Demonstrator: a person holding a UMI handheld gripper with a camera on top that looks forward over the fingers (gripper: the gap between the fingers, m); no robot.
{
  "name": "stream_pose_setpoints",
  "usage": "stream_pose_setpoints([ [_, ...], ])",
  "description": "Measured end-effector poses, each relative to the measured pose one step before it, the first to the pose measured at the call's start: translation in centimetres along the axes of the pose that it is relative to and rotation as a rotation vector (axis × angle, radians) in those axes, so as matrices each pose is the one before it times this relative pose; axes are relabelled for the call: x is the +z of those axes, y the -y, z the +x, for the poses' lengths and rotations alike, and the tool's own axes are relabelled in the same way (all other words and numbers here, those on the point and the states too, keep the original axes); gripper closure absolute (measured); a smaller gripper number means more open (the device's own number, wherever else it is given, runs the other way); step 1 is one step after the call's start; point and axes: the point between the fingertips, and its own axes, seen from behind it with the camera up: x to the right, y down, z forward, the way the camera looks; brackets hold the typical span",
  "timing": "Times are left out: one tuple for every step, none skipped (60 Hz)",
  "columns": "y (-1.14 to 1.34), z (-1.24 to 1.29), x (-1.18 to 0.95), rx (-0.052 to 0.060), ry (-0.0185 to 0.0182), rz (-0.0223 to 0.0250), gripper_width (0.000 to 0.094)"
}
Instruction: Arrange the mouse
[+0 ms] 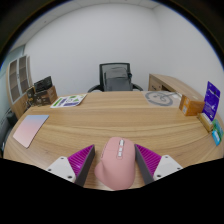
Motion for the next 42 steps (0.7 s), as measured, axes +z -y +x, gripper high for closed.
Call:
stream_pose_setpoints([
  [0.012,0.015,0.084,-0.0044,-0.00186,-0.00173,0.012],
  [0.144,-0.117,0.121,-0.002,-0.00348,-0.00094,0.0128],
  [-0.045,-0.021,0.07,-0.0025,-0.00155,-0.00206,0.0143],
  [0.001,0.045,0.055,-0.0028,-0.00233,-0.0017,0.0167],
  [0.007,0.103,0.058,-0.0029,-0.00402,-0.00139,0.0207],
  [-0.04,0.165,0.05,-0.0021,-0.00617,-0.00302,0.0258],
  [-0.019,0.367,0.049,-0.0022,-0.01199,-0.00229,0.0281],
  [-0.036,0.178,-0.002,-0.0035,-0.01046,-0.00311,0.0399],
  [-0.033,0.059,-0.017,0.0011,-0.0039,0.0001,0.0403],
  [-0.085,-0.015,-0.084,0.003,-0.00143,-0.00265,0.0407],
  [-0.023,0.001,-0.035,0.0005,-0.00234,0.00004,0.042],
  [-0.055,0.033,-0.054,-0.0026,-0.0032,-0.00108,0.0428],
  [0.025,0.086,0.042,-0.0043,-0.00096,0.00139,0.0435],
  [-0.068,0.062,0.016,-0.0022,-0.00204,-0.0028,0.0454],
  [0.017,0.034,0.056,0.0004,-0.0036,-0.00121,0.0459],
  [-0.023,0.071,0.022,0.0034,-0.00407,-0.00097,0.0477],
  [-0.036,0.035,0.019,0.0059,-0.00423,-0.00109,0.0485],
  [-0.033,0.028,0.018,0.0083,-0.0039,-0.00288,0.0491],
  [-0.006,0.037,0.022,0.008,-0.00476,-0.00433,0.0518],
  [0.051,0.051,0.032,0.0035,-0.00568,-0.00316,0.0522],
  [-0.022,-0.014,0.002,0.0011,-0.00547,-0.00721,0.053],
  [0.065,-0.023,0.032,-0.0012,-0.00561,-0.00383,0.0538],
  [0.039,-0.021,0.021,-0.0005,-0.00574,-0.00572,0.054],
  [0.03,-0.058,-0.013,0.0016,-0.00572,-0.00621,0.0539],
  [-0.008,-0.207,-0.075,0.0063,-0.00329,-0.00828,0.054],
  [-0.055,-0.33,-0.147,0.0094,0.00281,-0.0112,0.0541],
  [0.215,-0.457,-0.285,0.0091,0.00764,-0.00985,0.054],
  [0.366,-0.556,-0.357,0.0068,0.00566,0.00131,0.0539],
  [0.592,-0.682,-0.567,0.0021,0.00199,0.01075,0.0538],
  [0.826,-0.724,-0.533,0.0001,0.00006,0.01668,0.0539],
  [0.916,-0.85,-0.56,-0.0031,-0.00039,0.019,0.0537],
  [0.934,-1.046,-0.55,-0.0056,0.00021,0.01873,0.0537],
  [0.878,-1.197,-0.518,-0.0089,0.00234,0.01668,0.0537],
  [0.85,-1.393,-0.444,-0.011,0.00492,0.01519,0.0538],
  [0.814,-1.538,-0.385,-0.0111,0.00746,0.01283,0.0538],
  [0.759,-1.678,-0.283,-0.0088,0.0096,0.01087,0.0539],
  [0.751,-1.8,-0.197,-0.0048,0.01103,0.00999,0.0539],
  [0.741,-1.83,-0.127,-0.0013,0.01258,0.00981,0.0539],
  [0.852,-1.983,-0.03,0.0024,0.01196,0.0061,0.0539],
  [0.537,-1.864,0.158,0.0002,0.01461,0.00698,0.0539],
  [0.501,-1.954,0.157,0.0008,0.01434,0.0042,0.0539],
  [0.401,-1.951,0.249,-0.0006,0.01327,0.0023,0.0539],
])
